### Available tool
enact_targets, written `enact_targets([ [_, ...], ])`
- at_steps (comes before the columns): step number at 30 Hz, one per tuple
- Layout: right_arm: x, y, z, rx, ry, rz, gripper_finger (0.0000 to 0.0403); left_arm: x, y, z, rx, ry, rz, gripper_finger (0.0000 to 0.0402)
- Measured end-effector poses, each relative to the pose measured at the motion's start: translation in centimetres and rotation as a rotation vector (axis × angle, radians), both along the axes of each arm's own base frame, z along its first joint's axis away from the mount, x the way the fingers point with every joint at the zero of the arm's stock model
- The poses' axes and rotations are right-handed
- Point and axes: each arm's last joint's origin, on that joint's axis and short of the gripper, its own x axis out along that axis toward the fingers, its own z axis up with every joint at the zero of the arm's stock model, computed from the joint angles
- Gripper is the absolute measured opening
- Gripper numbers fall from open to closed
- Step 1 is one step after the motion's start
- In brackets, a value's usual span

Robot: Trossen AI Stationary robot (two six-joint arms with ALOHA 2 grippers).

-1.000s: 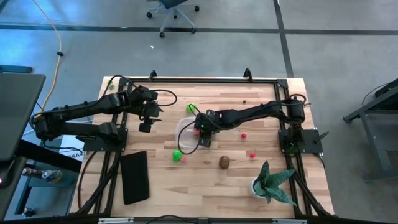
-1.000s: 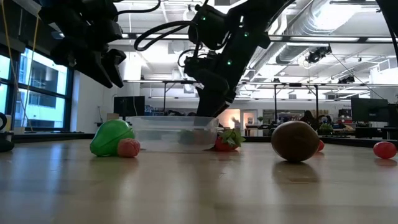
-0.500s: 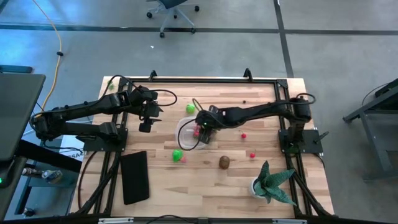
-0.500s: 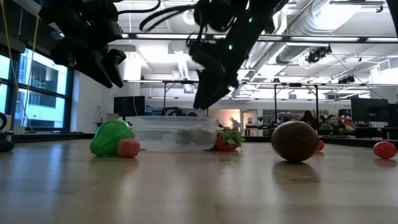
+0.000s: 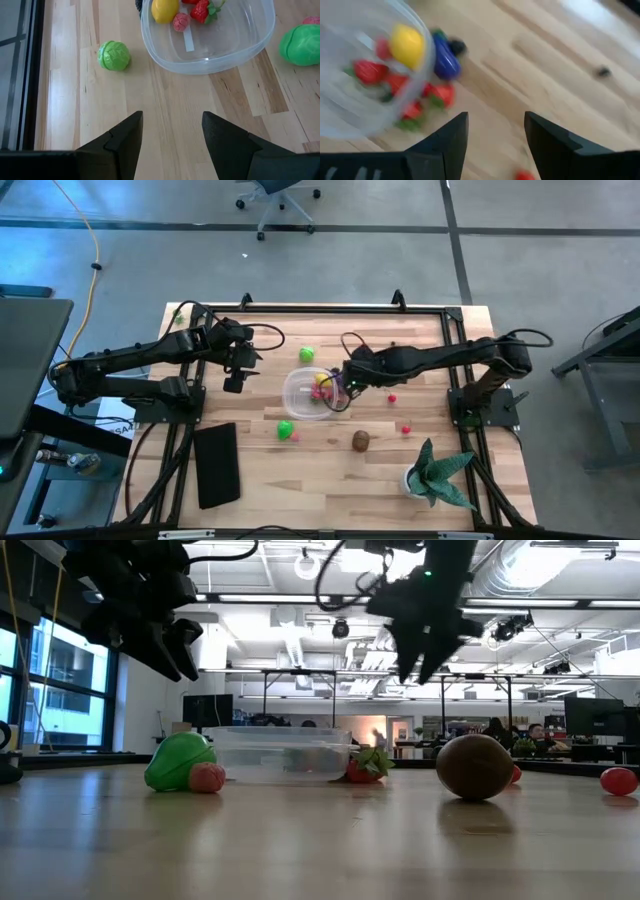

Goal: Pick and placing Produce into tupperware
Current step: Put the top cherry into the transparent bin

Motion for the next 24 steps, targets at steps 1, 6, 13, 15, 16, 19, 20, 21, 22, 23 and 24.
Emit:
enact_targets([
  [1, -0.3, 0.0, -0.1, 0.016, 0.028, -0.017, 0.0185, 0.0, 0.0, 0.0, 0.0, 0.0, 0.0, 0.0193],
  [6, -1.5, 0.2, -0.4, 0.092, 0.144, -0.038, 0.0186, 0.0, 0.0, 0.0, 0.0, 0.0, 0.0, 0.0193],
  [13, -2.1, 0.2, -0.5, 0.101, 0.213, -0.037, 0.0186, 0.0, 0.0, 0.0, 0.0, 0.0, 0.0, 0.0193],
  [15, -2.1, 0.2, -0.5, 0.101, 0.216, -0.032, 0.0186, 0.0, 0.0, 0.0, 0.0, 0.0, 0.0, 0.0193],
  [16, -2.1, 0.2, -0.5, 0.105, 0.22, -0.03, 0.0186, 0.0, 0.0, 0.0, 0.0, 0.0, 0.0, 0.0193],
  [19, -2.6, 0.0, -1.5, 0.133, 0.213, -0.019, 0.0186, 0.0, 0.0, 0.0, 0.0, 0.0, 0.0, 0.0193],
  [20, -3.1, -0.2, -2.1, 0.153, 0.197, -0.02, 0.0186, 0.0, 0.0, 0.0, 0.0, 0.0, 0.0, 0.0193],
  [21, -3.7, -0.5, -2.6, 0.169, 0.176, -0.026, 0.0186, 0.0, 0.0, 0.0, 0.0, 0.0, 0.0, 0.0193],
  [22, -4.3, -0.9, -3.0, 0.179, 0.147, -0.036, 0.0186, 0.0, 0.0, 0.0, 0.0, 0.0, 0.0, 0.0193],
  [23, -4.9, -1.2, -3.4, 0.184, 0.114, -0.047, 0.0186, 0.0, 0.0, 0.0, 0.0, 0.0, 0.0, 0.0193],
  [24, -5.5, -1.4, -3.6, 0.197, 0.085, -0.058, 0.0186, 0.0, 0.0, 0.0, 0.0, 0.0, 0.0, 0.0193],
])
